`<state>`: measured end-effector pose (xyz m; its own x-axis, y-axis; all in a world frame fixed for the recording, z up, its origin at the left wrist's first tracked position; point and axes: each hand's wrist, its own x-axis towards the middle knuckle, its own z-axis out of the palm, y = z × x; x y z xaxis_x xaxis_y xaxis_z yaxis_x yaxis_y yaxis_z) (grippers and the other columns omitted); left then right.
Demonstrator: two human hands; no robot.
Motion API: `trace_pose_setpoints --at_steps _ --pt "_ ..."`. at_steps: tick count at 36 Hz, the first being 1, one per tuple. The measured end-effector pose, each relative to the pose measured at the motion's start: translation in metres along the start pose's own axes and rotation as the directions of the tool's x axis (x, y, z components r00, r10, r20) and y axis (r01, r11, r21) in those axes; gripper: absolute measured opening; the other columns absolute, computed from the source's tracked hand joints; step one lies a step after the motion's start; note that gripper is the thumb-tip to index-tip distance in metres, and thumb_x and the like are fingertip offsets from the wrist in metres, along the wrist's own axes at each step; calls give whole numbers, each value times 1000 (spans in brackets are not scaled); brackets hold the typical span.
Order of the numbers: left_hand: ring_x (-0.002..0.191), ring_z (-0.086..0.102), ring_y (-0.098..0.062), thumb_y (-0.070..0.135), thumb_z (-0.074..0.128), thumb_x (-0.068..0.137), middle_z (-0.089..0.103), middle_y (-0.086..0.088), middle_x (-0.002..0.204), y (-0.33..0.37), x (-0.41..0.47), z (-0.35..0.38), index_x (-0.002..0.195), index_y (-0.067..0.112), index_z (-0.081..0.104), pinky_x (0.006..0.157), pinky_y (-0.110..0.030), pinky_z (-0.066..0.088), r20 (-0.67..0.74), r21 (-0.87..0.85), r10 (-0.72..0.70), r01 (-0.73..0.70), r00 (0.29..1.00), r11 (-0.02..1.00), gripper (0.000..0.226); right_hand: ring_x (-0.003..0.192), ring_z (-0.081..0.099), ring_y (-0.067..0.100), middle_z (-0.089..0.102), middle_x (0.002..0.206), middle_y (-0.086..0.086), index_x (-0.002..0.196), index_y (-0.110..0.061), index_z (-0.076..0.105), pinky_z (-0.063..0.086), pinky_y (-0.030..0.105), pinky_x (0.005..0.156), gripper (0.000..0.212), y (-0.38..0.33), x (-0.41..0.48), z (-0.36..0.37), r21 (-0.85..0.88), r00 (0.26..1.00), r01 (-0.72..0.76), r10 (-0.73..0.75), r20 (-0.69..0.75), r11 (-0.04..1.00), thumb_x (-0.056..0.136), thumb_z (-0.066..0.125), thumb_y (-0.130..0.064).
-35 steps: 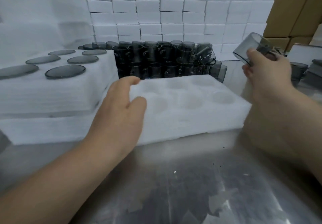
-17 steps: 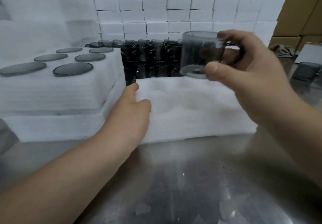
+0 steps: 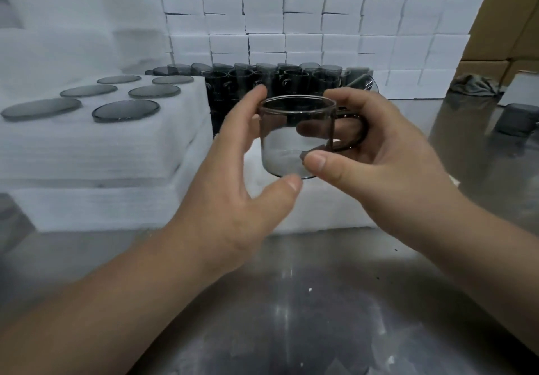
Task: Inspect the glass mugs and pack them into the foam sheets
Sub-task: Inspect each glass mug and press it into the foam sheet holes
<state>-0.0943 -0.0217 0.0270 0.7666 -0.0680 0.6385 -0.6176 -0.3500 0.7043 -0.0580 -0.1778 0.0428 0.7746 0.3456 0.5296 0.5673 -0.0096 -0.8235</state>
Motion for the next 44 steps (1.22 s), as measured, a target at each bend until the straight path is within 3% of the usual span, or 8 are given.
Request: trace_pose_setpoints --at_steps 8,11,13,19,24,28,35,44 --pt "123 38 9 52 68 57 47 21 124 3 -1 3 130 44 18 103 -16 30 -92 156 4 11 996 988 89 83 68 10 69 99 -15 106 -42 49 53 22 71 56 -3 -2 3 -29 1000 14 -14 -16 999 54 71 -47" --pt "116 38 17 55 68 59 47 28 115 0 1 3 127 47 19 91 1 26 -137 216 28 2 990 976 84 82 68 8 69 98 -14 105 -42 49 53 25 71 58 -1 -1 3 -49 999 -2 0 -41 999 54 75 -44" --pt "113 39 17 56 68 60 48 28 110 -3 0 3 125 48 21 88 3 25 -158 232 37 0 987 973 80 81 68 7 69 97 -10 105 -40 49 53 24 71 52 0 -2 3 -43 999 -8 6 -53 999 59 74 -36" --pt "115 41 13 52 60 67 51 28 112 -6 0 1 118 60 21 90 1 26 -147 226 56 -22 988 974 65 93 66 10 68 99 -2 109 -33 49 54 31 83 39 -1 -3 2 40 997 0 3 -73 999 71 60 -31" --pt "119 40 12 46 51 78 51 26 120 -8 0 0 123 59 23 98 -14 35 -121 149 58 -39 991 988 54 84 67 15 70 96 -2 108 -30 49 54 25 74 35 -3 -2 1 90 993 35 -25 -112 995 74 49 -21" --pt "122 38 12 42 46 83 48 28 122 -9 1 0 125 58 19 96 -6 30 -113 132 69 -54 991 990 53 81 67 13 71 95 -11 108 -31 48 52 22 70 39 -4 -3 0 74 993 75 -67 -100 994 73 47 -15" --pt "127 37 6 43 44 83 51 15 131 -9 0 2 133 47 18 105 -26 29 -67 8 -18 18 998 1000 56 87 66 9 70 96 -9 107 -34 48 48 18 71 41 -3 -5 0 82 993 90 -83 -90 993 72 50 -14" --pt "123 44 1 54 51 72 52 11 131 -5 4 2 141 27 18 107 -38 34 -96 -39 -91 87 991 995 81 90 65 11 62 119 -3 114 -40 42 53 30 76 56 -6 -9 0 5 989 137 -137 46 991 70 46 -5"
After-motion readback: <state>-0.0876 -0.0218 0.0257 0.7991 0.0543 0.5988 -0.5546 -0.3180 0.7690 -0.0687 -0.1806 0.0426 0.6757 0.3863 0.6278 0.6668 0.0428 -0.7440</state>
